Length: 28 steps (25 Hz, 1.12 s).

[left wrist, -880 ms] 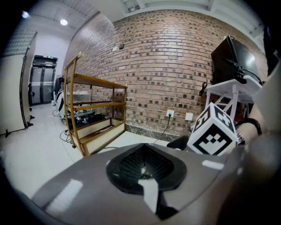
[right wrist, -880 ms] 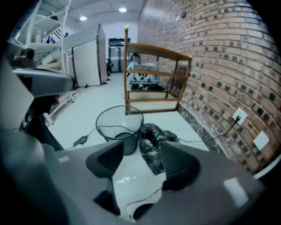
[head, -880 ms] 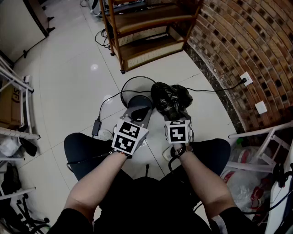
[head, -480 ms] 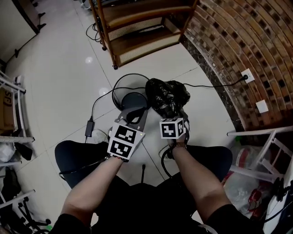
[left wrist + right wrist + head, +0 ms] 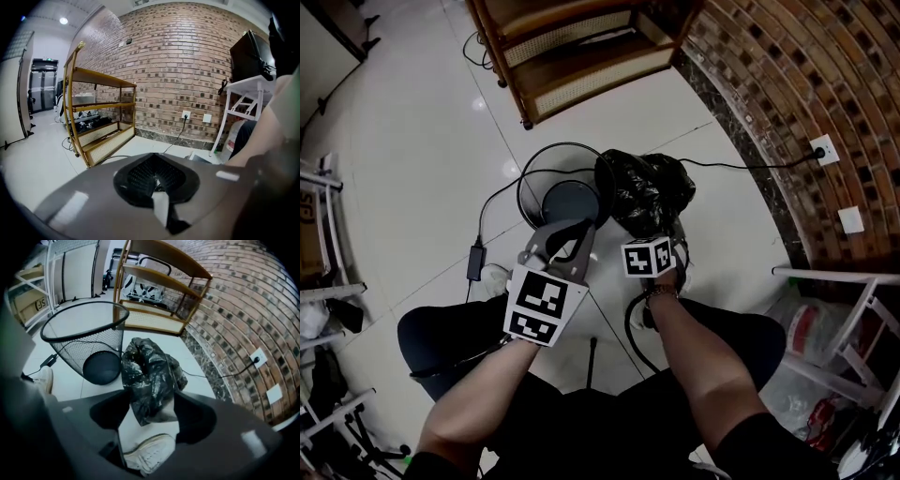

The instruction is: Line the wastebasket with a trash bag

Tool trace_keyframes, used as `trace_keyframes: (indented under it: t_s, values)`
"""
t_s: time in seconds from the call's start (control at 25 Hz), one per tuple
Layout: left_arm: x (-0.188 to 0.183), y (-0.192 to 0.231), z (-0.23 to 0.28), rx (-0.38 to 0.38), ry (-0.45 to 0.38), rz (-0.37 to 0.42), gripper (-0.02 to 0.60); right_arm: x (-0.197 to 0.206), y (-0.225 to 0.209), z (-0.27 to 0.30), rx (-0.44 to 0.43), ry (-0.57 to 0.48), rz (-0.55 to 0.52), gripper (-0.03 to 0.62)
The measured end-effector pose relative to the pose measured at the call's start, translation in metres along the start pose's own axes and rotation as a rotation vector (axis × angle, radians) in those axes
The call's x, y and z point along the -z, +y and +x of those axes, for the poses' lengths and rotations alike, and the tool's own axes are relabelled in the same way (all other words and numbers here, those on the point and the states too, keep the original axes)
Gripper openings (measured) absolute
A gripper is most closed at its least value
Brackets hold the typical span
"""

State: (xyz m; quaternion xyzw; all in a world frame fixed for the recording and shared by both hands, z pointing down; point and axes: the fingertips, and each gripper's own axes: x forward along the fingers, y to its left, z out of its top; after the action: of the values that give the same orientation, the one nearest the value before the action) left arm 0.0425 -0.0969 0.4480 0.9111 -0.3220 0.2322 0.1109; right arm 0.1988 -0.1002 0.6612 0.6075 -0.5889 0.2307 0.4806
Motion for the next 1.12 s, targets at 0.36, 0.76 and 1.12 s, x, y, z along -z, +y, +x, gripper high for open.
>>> trace_keyframes:
  t_s: [0.36, 0.76, 1.12]
  values:
    - [0.016, 0.01, 0.005, -0.012, 0.038, -0.008, 0.005, 0.005, -0.008, 0.032, 0.02, 0.055, -0.058, 0.298]
    - [0.018, 0.013, 0.005, -0.022, 0.034, -0.016, 0.005, -0.008, -0.031, 0.024, 0.094, 0.023, -0.074, 0.056]
    - [0.005, 0.011, 0.01, -0.015, 0.003, -0.053, 0.005, -0.044, -0.083, -0.013, 0.155, -0.069, -0.057, 0.017]
